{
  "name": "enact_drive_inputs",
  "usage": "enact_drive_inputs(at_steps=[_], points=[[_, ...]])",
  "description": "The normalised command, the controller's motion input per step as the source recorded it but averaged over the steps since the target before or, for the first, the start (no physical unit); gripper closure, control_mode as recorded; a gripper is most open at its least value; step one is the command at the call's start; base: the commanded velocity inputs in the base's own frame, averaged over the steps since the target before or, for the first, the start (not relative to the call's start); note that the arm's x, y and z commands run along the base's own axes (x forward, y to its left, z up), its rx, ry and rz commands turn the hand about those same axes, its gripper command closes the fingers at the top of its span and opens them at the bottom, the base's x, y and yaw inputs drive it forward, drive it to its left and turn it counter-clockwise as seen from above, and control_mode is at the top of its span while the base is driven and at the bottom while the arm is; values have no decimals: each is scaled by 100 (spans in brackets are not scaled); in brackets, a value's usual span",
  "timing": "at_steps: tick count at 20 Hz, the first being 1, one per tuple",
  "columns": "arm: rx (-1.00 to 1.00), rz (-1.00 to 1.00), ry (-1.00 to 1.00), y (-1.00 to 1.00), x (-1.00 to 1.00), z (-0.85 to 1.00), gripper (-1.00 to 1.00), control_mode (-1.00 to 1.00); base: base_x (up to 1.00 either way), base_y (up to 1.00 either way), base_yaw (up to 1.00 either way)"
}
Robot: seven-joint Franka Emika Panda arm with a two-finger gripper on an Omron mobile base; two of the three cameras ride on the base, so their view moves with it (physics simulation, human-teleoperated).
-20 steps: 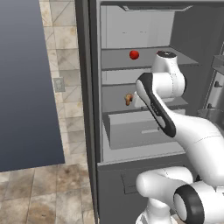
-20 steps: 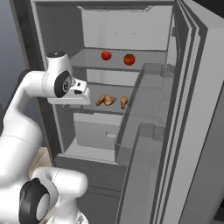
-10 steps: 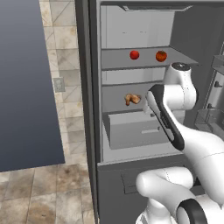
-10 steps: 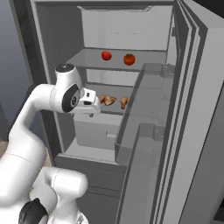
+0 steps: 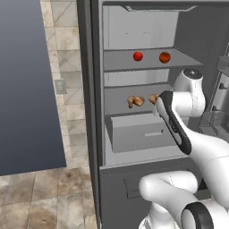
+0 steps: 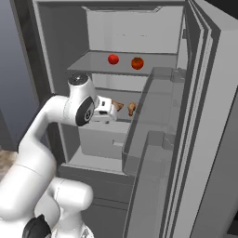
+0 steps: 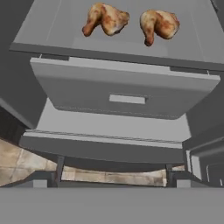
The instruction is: Place one tomato and one chicken drumstick in each tupperware on the nearby counter, to pack two identical lunches.
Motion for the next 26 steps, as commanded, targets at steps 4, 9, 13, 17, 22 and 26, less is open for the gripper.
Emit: enact_drive_inputs(at_steps=[4, 9, 13, 17, 22, 26], points=[[-5, -8, -9, -23, 34, -9, -100, -100, 0, 0, 0], [-1, -5, -2, -10, 31, -4, -100, -100, 0, 0, 0], [0, -5, -2, -16, 42, -7, -100, -100, 0, 0, 0], [6, -3, -9, -10, 35, -16, -100, -100, 0, 0, 0], [11, -3, -7, -14, 31, -15, -100, -100, 0, 0, 0], [10, 0, -2, -21, 30, -3, -100, -100, 0, 0, 0]])
